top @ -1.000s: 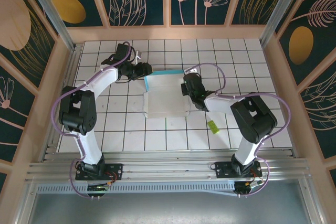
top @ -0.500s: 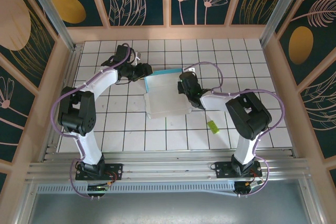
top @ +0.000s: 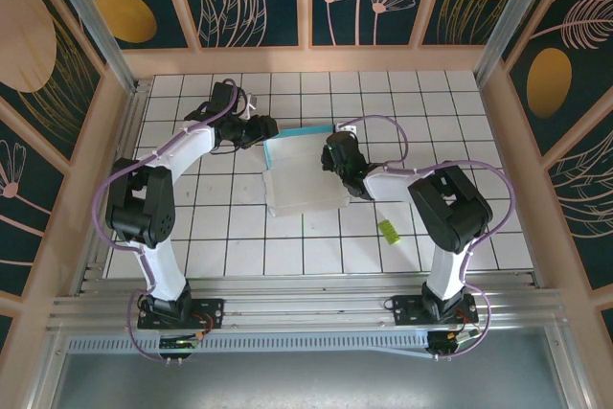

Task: Fold the paper box

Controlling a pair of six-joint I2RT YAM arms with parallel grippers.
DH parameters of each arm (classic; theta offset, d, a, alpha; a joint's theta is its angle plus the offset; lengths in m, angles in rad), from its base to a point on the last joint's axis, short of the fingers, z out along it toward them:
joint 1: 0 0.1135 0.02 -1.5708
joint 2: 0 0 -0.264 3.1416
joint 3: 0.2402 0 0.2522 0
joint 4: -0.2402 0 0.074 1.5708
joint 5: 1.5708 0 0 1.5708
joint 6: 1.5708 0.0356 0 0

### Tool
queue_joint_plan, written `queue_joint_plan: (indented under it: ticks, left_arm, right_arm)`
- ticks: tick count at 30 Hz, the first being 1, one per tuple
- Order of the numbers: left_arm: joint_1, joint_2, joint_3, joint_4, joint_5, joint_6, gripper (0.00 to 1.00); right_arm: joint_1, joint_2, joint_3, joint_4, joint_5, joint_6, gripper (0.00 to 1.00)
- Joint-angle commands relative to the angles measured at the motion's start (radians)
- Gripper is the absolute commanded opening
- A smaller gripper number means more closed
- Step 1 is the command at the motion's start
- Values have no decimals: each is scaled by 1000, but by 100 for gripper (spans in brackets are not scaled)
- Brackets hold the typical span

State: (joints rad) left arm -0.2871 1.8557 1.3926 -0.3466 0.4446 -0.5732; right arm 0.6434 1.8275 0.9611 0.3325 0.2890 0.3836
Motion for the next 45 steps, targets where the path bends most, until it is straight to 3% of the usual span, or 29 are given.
queue_joint_plan:
  ticks: [1, 16, 24, 26, 28, 30, 33, 37, 45]
  left_arm:
    - [-8, -20, -14, -5, 29, -10, 54]
    - [-9, -15, -6, -8, 30, -8, 54]
    - [-9, -9, -1, -8, 31, -7, 54]
    - [-9, -11, 0, -8, 32, -4, 54]
    - [-9, -12, -1, -8, 30, -2, 54]
    - [-9, -9, -1, -5, 32, -2, 54]
    - [-9, -1, 0, -2, 37, 2, 53]
    - [-9, -1, 0, -1, 33, 7, 53]
    - [-9, 0, 14, -19, 34, 17, 53]
  right_arm:
    - [19, 7, -25, -27, -52, 29, 24]
    - [18, -195, -103, -119, -107, 14, 54]
    - [-5, -394, -126, -229, -183, -97, 71]
    - [-53, -448, -141, -219, -261, -164, 73]
    - [-143, -483, -158, -193, -430, -265, 73]
    - [-252, -471, -138, -218, -638, -390, 71]
    - [-356, -387, -41, -337, -773, -556, 70]
    - [-423, -255, 71, -434, -807, -696, 69]
    - [-452, -60, 229, -495, -809, -966, 70]
